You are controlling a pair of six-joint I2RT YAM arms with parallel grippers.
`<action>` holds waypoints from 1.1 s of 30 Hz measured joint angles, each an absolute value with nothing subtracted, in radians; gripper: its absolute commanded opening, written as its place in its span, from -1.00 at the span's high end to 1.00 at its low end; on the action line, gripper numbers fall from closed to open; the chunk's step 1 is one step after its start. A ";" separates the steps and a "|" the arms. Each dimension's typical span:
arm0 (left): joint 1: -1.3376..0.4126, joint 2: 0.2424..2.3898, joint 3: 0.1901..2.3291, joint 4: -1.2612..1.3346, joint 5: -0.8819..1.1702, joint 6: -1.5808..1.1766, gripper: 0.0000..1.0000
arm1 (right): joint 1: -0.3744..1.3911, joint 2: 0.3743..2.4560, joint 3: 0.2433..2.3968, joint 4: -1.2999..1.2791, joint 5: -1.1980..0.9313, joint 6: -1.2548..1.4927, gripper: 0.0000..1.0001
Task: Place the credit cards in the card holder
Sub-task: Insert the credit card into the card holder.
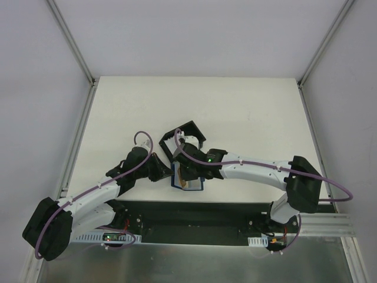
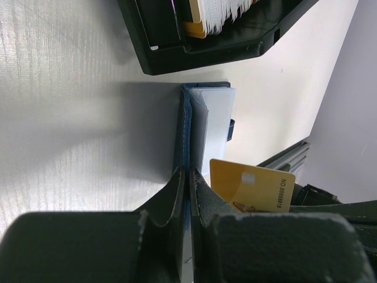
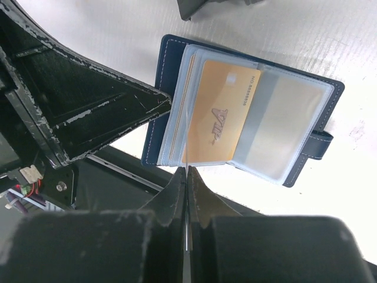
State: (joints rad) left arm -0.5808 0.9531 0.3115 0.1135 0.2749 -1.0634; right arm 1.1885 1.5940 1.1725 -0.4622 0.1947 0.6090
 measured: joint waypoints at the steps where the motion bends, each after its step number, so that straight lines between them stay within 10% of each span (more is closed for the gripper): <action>1: -0.581 0.953 0.311 0.113 0.275 -1.063 1.00 | 1.191 1.597 1.180 -0.470 0.197 0.606 0.99; 33: -0.581 0.948 0.311 0.099 0.271 -1.062 1.00 | 1.236 1.665 1.279 -0.608 0.273 0.567 0.99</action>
